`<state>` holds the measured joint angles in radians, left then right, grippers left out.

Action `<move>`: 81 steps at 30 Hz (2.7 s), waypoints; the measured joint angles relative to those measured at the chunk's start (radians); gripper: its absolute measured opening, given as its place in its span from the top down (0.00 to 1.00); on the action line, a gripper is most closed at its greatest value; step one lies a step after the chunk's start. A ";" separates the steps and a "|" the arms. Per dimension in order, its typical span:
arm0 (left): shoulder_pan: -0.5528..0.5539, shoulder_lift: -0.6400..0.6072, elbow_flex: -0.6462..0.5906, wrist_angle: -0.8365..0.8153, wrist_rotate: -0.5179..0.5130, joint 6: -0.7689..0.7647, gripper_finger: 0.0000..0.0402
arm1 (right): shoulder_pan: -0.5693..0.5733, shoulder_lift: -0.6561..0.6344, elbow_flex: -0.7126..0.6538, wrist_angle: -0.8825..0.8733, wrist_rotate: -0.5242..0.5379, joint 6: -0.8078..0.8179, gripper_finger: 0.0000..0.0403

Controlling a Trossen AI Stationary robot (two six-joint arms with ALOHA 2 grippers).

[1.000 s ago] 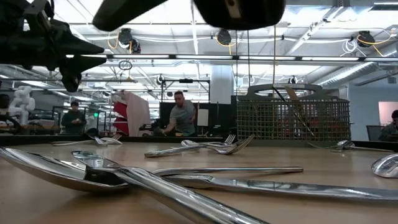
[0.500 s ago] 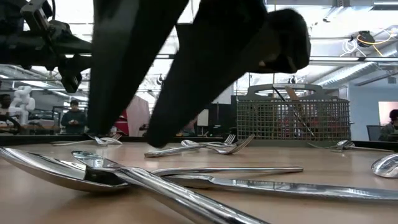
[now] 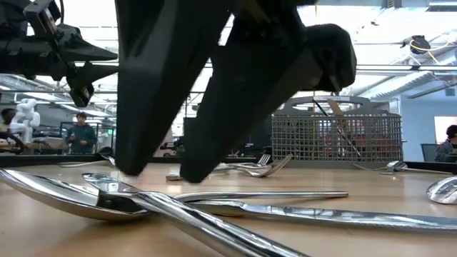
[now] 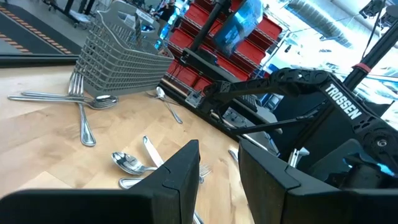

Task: Sort silverware
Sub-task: Put the silver table knife into the gray utensil holder

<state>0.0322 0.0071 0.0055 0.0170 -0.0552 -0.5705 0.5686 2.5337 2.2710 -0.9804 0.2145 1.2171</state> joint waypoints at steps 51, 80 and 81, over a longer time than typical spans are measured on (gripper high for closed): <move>0.000 0.001 0.000 -0.003 0.000 0.007 0.70 | -0.028 -0.299 0.060 -0.295 0.573 -0.033 0.97; 0.000 0.001 0.000 -0.002 -0.008 0.132 0.70 | -0.497 -1.140 -0.854 -0.478 0.983 0.110 0.97; 0.000 0.001 0.000 -0.002 -0.008 0.132 0.70 | -0.513 -1.176 -0.919 -0.448 0.992 0.124 0.97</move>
<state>0.0322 0.0079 0.0051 0.0154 -0.0631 -0.4388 0.0552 1.3581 1.3521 -1.4286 1.2065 1.3414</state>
